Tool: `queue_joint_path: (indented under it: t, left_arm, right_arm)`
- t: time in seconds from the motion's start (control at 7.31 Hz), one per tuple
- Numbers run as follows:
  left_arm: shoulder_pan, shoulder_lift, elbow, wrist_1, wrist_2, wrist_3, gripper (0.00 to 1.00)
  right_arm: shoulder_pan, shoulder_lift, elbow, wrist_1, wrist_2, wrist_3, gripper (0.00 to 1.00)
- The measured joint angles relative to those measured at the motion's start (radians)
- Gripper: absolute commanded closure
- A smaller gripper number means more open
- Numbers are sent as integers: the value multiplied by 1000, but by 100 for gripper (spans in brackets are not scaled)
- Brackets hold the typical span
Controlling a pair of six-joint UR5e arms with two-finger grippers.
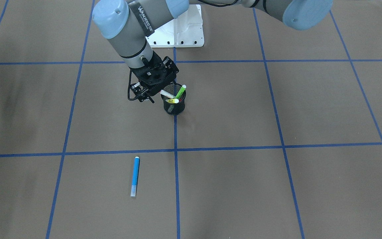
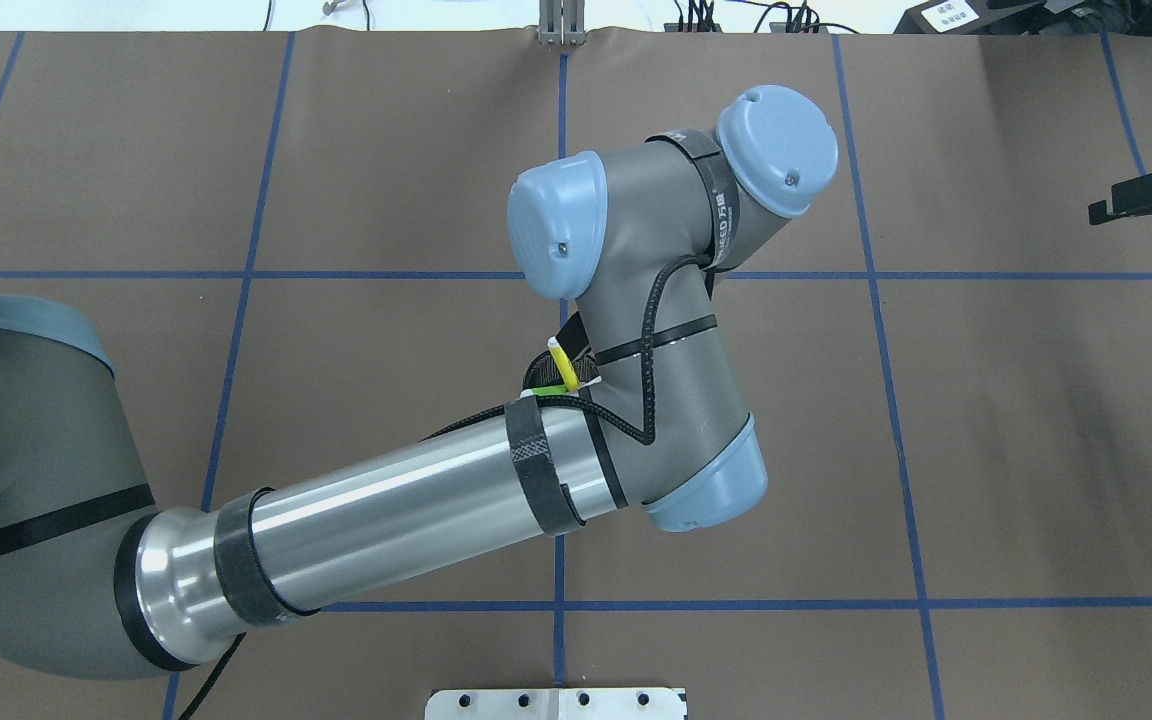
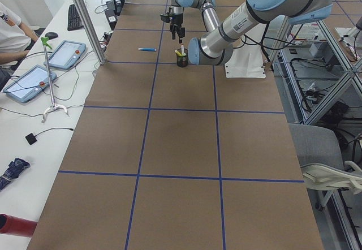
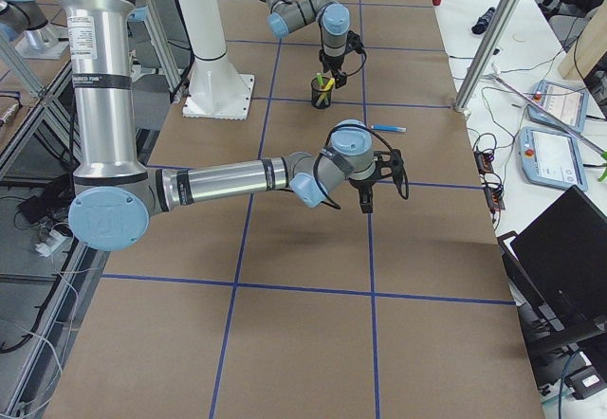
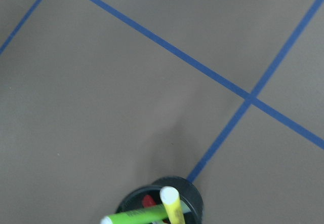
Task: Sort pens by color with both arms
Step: 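Withdraw the right gripper while moving the left gripper over the cup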
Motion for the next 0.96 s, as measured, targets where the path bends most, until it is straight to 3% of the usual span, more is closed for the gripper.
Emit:
queue_joint_path:
  t: [0.41,0.68,0.82,0.96]
  left_arm:
    - [26,5,23,-8,10,7,27]
    - [45,7,26,-8,9,7,35]
    - [52,8,26,-7,8,7,46]
    - [56,8,26,-6,8,7,65]
  right_arm:
    - [-1,-3,-6,2,-5,-2,1]
    - [-1,-3,-17,3,-6,-5,1]
    - [-1,-3,-23,4,-6,-15,1]
    - [-1,-2,-30,4,-6,-26,1]
